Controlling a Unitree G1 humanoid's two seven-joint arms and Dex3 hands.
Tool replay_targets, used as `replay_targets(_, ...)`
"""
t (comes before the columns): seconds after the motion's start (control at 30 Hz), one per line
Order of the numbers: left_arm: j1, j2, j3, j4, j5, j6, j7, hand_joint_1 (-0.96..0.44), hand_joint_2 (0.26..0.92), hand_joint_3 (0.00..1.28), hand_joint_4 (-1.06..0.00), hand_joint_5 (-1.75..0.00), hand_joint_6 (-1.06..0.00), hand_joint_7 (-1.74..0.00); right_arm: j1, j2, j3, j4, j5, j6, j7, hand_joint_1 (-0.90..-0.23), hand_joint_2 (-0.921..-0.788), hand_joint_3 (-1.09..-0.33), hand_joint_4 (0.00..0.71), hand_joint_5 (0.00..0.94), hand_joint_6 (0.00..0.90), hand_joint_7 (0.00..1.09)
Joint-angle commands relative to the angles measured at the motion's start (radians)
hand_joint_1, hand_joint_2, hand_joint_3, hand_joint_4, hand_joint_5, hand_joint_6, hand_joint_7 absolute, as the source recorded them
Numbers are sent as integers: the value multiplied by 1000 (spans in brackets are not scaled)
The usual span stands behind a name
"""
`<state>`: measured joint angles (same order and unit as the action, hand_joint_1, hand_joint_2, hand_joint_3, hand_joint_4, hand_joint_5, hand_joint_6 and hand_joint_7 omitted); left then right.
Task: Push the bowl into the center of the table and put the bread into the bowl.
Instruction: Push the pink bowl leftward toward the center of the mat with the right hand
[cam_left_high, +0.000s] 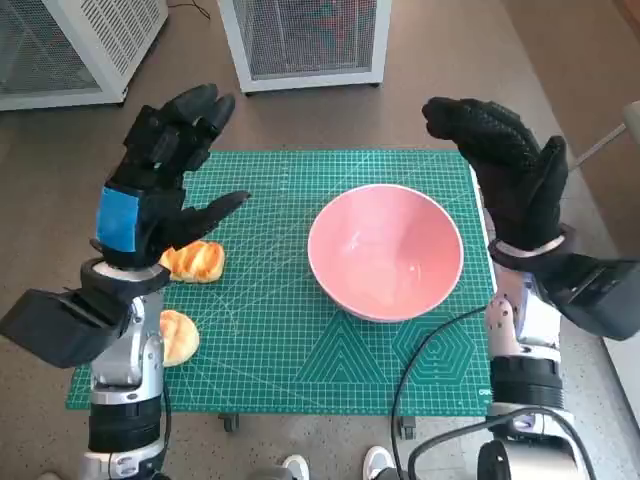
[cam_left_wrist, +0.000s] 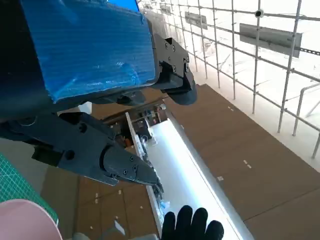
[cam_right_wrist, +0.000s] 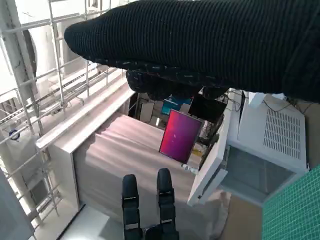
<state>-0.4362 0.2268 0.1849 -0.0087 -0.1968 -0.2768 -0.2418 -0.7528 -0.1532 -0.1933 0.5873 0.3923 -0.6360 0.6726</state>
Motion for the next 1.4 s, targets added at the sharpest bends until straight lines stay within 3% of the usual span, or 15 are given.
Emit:
replay_targets(0.03,9,-2,-1,-14,2,-1,10,-215,921,37,-481,-1,-265,-539,-8,-23,-21,57,15,1,24,-584,-921,-629,223,0,314,18)
replay_targets(0.17,11,-1,1,-11,-5,0,7,-219,921,37,-481,-1,-265,-539,-31,-47,-53,147,12,-29,35,-586,-921,-624,222,0,313,18)
replay_targets(0.3,15,-3,0,-19,-6,5,10,-220,921,39,-480,0,-264,-539,-59,-73,-81,260,-14,-77,9,-588,-921,-618,224,1,314,18)
replay_targets(0.53,19,-3,0,-26,-5,9,15,-224,921,40,-475,0,-263,-542,-98,-112,-109,438,-66,-111,-88,-576,-921,-616,226,2,316,19)
replay_targets(0.77,22,-7,-1,-32,-6,15,20,-219,921,42,-469,0,-265,-545,-105,-127,-111,551,-122,-126,-184,-549,-921,-628,228,2,318,19)
replay_targets(1.07,24,-14,-5,-32,-5,17,28,-217,921,43,-468,0,-263,-549,-89,-113,-90,637,-185,-99,-270,-549,-921,-647,227,1,312,15)
replay_targets(1.4,32,-16,-5,-43,-12,22,28,-217,921,44,-468,0,-260,-553,-57,-56,-64,686,-242,-53,-341,-588,-921,-647,228,2,322,19)
